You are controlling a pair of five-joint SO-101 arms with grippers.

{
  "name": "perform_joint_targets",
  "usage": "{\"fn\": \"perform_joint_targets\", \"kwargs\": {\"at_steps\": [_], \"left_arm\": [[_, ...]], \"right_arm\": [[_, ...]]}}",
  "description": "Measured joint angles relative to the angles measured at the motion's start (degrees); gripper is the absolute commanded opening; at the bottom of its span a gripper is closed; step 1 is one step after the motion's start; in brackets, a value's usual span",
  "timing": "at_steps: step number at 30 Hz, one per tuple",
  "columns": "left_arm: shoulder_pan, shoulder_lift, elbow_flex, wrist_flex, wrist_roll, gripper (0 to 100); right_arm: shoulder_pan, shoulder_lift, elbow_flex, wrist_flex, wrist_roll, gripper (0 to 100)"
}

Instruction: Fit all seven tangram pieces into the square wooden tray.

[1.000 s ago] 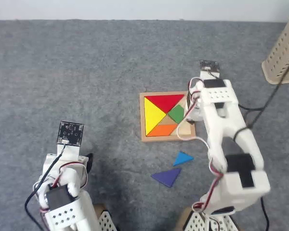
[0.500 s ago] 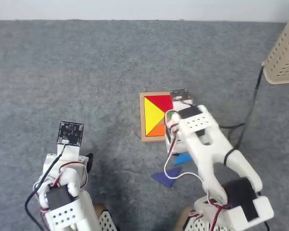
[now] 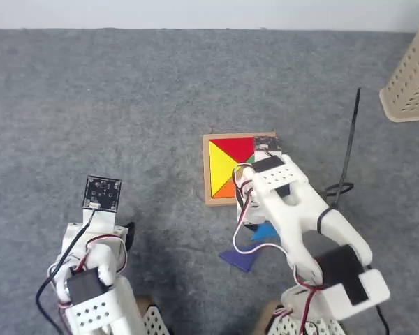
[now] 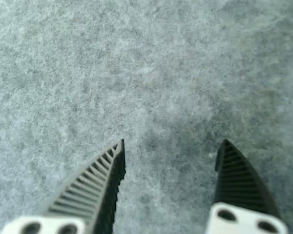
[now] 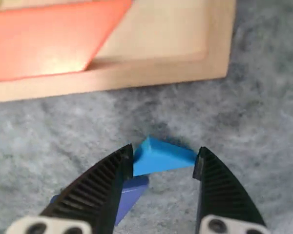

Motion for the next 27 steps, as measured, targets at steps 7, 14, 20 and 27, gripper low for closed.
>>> {"fn": "perform_joint_targets", "kwargs": {"at_steps": [7, 14, 20, 27], "left_arm": [[0.0, 0.0, 0.0, 0.0, 0.0, 28], [0.0, 0.0, 0.0, 0.0, 0.0, 28], [0.0, 0.0, 0.0, 0.0, 0.0, 28], [0.0, 0.0, 0.0, 0.0, 0.0, 28]], "right_arm": [[-0.1, 4.7, -1.3, 0.5, -0.7, 20.8], [6.9, 10.7, -6.7, 1.9, 5.1, 7.0], [15.7, 12.2, -10.0, 2.3, 14.9, 3.8], [17.1, 6.6, -11.3, 2.2, 26.1, 3.9]]}}
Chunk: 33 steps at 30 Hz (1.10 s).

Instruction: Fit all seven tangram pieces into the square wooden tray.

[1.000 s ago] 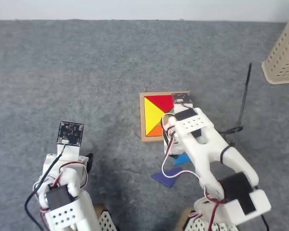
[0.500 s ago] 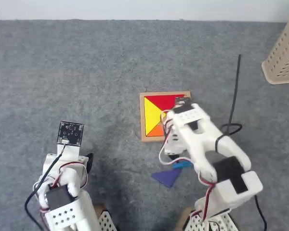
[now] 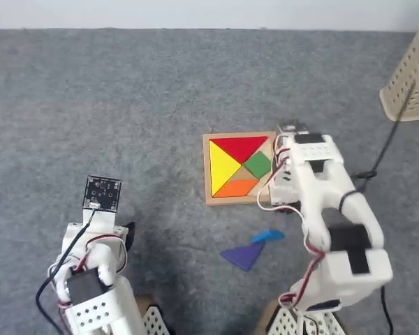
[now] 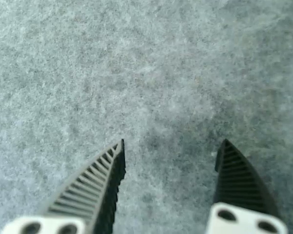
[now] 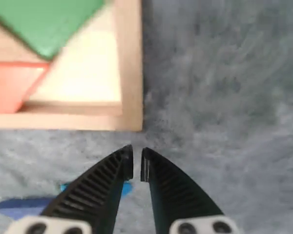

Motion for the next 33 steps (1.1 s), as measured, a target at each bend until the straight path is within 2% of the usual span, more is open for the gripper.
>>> {"fn": "perform_joint_targets", "kwargs": {"at_steps": [4, 7, 11, 14, 16, 19, 33], "left_arm": [[0.0, 0.0, 0.0, 0.0, 0.0, 28], [0.0, 0.0, 0.0, 0.0, 0.0, 28], [0.0, 0.0, 0.0, 0.0, 0.0, 28], [0.0, 0.0, 0.0, 0.0, 0.0, 28], [0.0, 0.0, 0.0, 0.0, 0.0, 28], [0.0, 0.0, 0.0, 0.0, 0.0, 28], [0.0, 0.0, 0.0, 0.0, 0.0, 28]], "right_arm": [[-0.8, -8.4, 0.0, 4.7, 6.8, 3.9], [-6.1, -14.0, 0.1, 7.9, 14.1, 3.9], [-13.1, -18.6, 1.7, 13.7, 32.5, 6.8], [-15.2, -20.0, 4.0, 17.8, 48.2, 11.6], [-15.6, -20.2, 6.3, 17.5, 54.9, 13.6], [-15.5, -20.2, 10.4, 14.7, 58.0, 15.5], [-17.4, -20.2, 16.6, 3.2, 55.6, 15.7]]}}
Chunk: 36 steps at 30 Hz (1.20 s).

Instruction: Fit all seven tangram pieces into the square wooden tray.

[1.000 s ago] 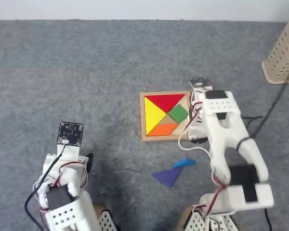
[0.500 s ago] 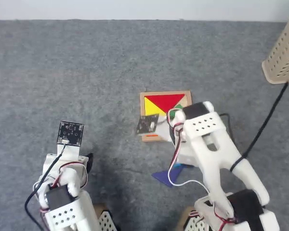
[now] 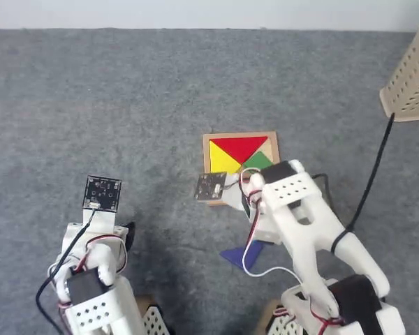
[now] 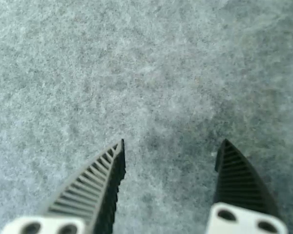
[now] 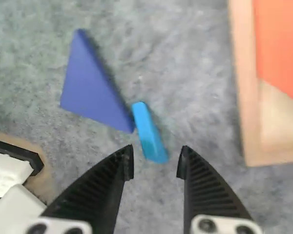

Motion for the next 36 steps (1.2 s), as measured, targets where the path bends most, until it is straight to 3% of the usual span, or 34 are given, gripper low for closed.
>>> {"fn": "perform_joint_targets", "kwargs": {"at_steps": [8, 13, 18, 27, 36], "left_arm": [[0.0, 0.0, 0.0, 0.0, 0.0, 28], [0.0, 0.0, 0.0, 0.0, 0.0, 28], [0.0, 0.0, 0.0, 0.0, 0.0, 28], [0.0, 0.0, 0.0, 0.0, 0.0, 28], [0.0, 0.0, 0.0, 0.0, 0.0, 28]], "right_arm": [[-0.4, 0.0, 3.9, -5.3, -0.4, 15.1], [-0.4, 0.0, 3.9, -8.4, -0.4, 0.2], [-0.2, 0.0, 3.9, -10.4, -0.4, 0.8], [6.7, 0.0, 2.3, -10.5, -0.4, 0.7], [10.1, 0.0, -1.8, -7.3, -7.3, 0.9]]}}
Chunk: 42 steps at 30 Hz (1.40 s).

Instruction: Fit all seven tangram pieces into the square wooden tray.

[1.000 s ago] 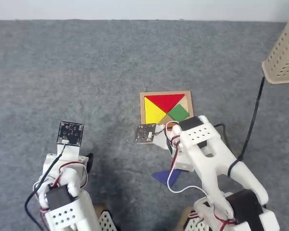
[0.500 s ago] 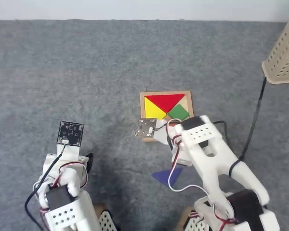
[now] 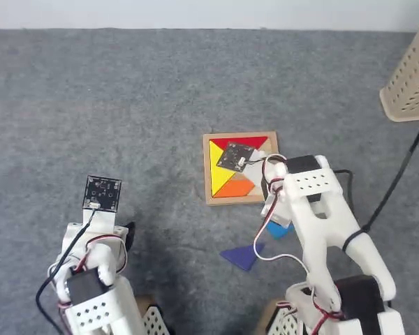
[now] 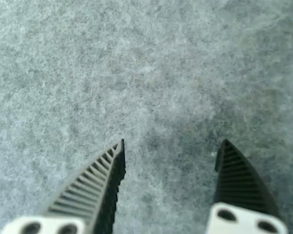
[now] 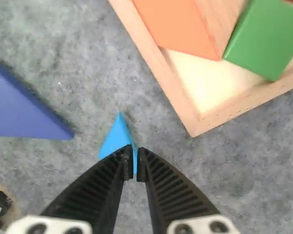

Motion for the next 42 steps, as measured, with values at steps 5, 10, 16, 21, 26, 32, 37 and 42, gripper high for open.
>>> {"fn": "perform_joint_targets", "kwargs": {"at_steps": [5, 10, 16, 21, 26, 32, 37, 42], "left_arm": [[0.0, 0.0, 0.0, 0.0, 0.0, 28], [0.0, 0.0, 0.0, 0.0, 0.0, 28], [0.0, 0.0, 0.0, 0.0, 0.0, 28], [0.0, 0.0, 0.0, 0.0, 0.0, 28], [0.0, 0.0, 0.0, 0.0, 0.0, 28], [0.0, 0.0, 0.0, 0.0, 0.0, 28], [0.0, 0.0, 0.0, 0.0, 0.0, 28], [0.0, 0.0, 0.0, 0.0, 0.0, 28]], "right_arm": [[0.3, 0.0, 0.0, 2.6, -0.7, 5.0], [0.1, 0.0, 1.2, 4.0, 3.7, 15.3], [0.0, 0.0, 6.1, 0.8, 12.9, 17.7], [0.0, 0.0, 7.6, -0.2, 13.3, 17.7], [0.0, 0.0, 7.6, -0.2, 13.3, 17.4], [-0.5, 0.0, 11.2, -3.9, 13.2, 17.4], [-2.4, -0.5, 14.1, -8.3, 10.7, 17.2], [-2.4, -0.7, 14.2, -8.6, 10.4, 6.0]]}}
